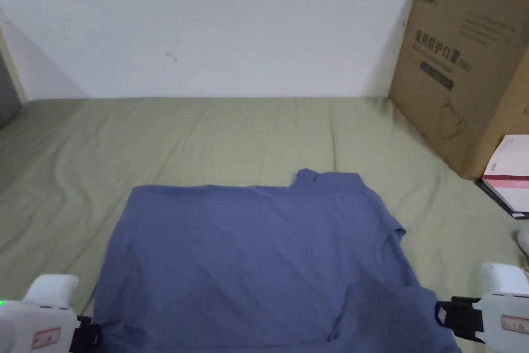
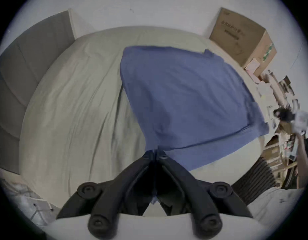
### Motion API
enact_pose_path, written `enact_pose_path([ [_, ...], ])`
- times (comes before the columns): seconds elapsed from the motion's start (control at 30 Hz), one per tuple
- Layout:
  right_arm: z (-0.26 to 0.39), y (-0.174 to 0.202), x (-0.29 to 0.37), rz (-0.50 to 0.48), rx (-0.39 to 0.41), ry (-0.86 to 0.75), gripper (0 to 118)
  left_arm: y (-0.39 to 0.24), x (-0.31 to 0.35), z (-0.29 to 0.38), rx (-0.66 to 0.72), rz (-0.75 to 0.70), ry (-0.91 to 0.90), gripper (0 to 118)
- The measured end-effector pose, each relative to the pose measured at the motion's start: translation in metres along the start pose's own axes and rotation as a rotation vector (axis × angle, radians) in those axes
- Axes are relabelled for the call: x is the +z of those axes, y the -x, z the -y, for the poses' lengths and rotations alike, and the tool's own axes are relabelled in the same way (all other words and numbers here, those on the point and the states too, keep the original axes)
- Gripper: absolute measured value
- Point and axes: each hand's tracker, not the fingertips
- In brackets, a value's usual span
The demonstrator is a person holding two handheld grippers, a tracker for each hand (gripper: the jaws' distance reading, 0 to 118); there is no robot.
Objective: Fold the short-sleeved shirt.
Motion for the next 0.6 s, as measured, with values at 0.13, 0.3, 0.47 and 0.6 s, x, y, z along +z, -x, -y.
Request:
enact_pose_path([
  [0.13, 0.006, -0.016, -0.026, 0.059, -0.008, 0.169, 118, -0.006, 0.012, -0.007, 0.021, 0.022, -0.019, 1],
  [0.3, 0.022, -0.031, -0.060, 0.125, -0.032, 0.341, 118, -0.005, 0.013, -0.004, -0.009, -0.038, -0.015, 1],
  [0.47, 0.034, -0.024, -0.062, 0.181, 0.090, 0.367, 94, 0.019, 0.005, 0.006, 0.119, -0.049, 0.061, 1],
  [0.6, 0.028, -0.016, -0.047, 0.124, 0.079, 0.359, 41, 0.032, -0.004, 0.012, 0.144, -0.029, 0.106, 1],
])
